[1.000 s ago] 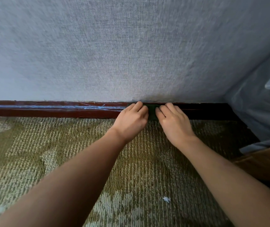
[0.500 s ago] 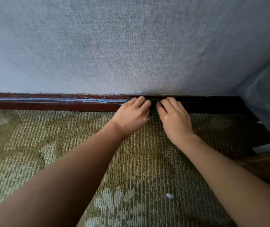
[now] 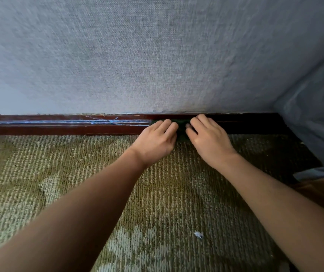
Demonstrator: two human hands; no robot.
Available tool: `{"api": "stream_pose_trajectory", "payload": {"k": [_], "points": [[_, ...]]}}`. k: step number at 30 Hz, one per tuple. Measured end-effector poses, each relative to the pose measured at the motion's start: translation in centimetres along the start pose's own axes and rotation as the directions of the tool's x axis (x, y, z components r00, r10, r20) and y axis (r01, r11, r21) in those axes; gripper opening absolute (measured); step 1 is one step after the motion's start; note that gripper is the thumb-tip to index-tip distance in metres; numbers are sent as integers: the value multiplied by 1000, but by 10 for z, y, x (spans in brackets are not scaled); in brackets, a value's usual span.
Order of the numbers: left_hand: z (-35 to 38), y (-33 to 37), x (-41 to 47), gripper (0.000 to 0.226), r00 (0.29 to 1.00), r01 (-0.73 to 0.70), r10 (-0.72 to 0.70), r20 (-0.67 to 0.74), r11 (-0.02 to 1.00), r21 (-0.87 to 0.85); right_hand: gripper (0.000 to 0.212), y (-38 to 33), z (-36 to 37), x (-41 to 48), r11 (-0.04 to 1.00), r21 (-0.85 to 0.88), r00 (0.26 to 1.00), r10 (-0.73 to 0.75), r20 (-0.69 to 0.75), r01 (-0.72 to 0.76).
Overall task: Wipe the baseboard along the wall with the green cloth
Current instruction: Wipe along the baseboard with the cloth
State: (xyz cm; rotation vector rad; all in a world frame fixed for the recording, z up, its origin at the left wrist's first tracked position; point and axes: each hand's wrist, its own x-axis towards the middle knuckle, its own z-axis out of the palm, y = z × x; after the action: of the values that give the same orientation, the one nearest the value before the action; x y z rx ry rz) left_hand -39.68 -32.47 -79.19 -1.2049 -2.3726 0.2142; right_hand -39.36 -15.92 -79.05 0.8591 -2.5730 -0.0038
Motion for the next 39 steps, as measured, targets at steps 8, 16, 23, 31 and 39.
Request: {"api": "stream_pose_trajectory", "payload": {"k": [8,16,23,31,39], "points": [[17,19,23,26,999,-32,31,-28,998,-54,8,29,1,-22,998,-11,996,-69,57,69],[20,24,31,30,1000,-12,10,-21,995,-103,26,28,5,-31,999,-3,991,33,131,-33],[10,-3,-4,28,998,-36,38,59,998,-48,7,-7,13,-4,998,60,998,-1,66,-3],[-6,-13,-14,33,987,-30,30,159,1000,-1,9,-21,5,4,999,50,999,17,42,-19],[-17,-1,13,35,994,-28,24,107,999,38,16,5,-14,-7,1000,-24,1000,5,27,-4]]}}
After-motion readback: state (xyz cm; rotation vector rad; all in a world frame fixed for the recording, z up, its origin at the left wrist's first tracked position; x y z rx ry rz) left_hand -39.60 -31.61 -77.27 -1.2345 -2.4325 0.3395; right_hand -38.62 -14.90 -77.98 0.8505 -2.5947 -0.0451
